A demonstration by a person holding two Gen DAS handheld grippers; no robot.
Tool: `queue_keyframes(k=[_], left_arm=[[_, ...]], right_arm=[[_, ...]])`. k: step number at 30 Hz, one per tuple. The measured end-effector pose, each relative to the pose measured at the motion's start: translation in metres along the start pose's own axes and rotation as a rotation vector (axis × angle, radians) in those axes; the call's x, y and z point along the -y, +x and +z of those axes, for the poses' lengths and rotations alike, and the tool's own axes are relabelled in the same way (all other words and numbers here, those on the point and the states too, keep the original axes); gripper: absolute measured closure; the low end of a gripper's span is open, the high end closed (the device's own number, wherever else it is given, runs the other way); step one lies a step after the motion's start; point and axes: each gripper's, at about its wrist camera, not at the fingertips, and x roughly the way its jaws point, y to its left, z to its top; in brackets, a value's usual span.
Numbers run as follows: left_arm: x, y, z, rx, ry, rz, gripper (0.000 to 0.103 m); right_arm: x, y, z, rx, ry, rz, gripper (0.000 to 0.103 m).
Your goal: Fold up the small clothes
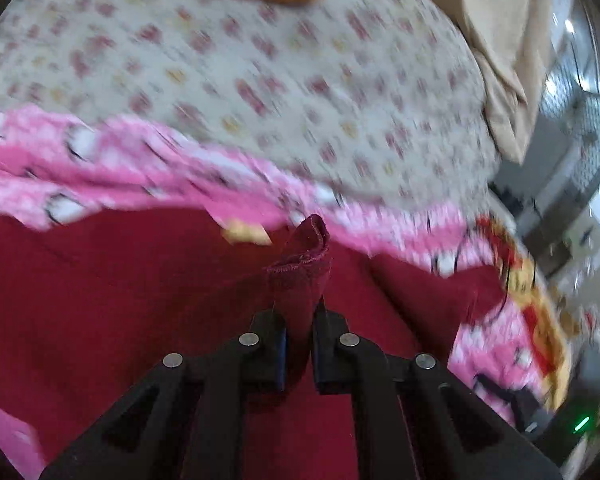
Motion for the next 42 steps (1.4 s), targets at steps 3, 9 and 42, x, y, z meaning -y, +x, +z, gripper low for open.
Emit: queue_keyframes(k=[3,9,42], left_arm=[[0.007,0.023,-0.026,-0.062,0.078,0.035,0.103],[0.005,0.021,-0.021,-0.046,0.051,0.015,0.103],[0.002,0.028,-0.025,-0.061,0.014,0.004,0.103]], right_arm=[[0.005,0.004,-0.001,-0.030,0.016,-0.085,0.002],[0.005,0.007,-0.001,-0.052,0.007,-0.105,0.002],[0.002,-0.014,0.005,0.076,0.013,-0.142,0.002]])
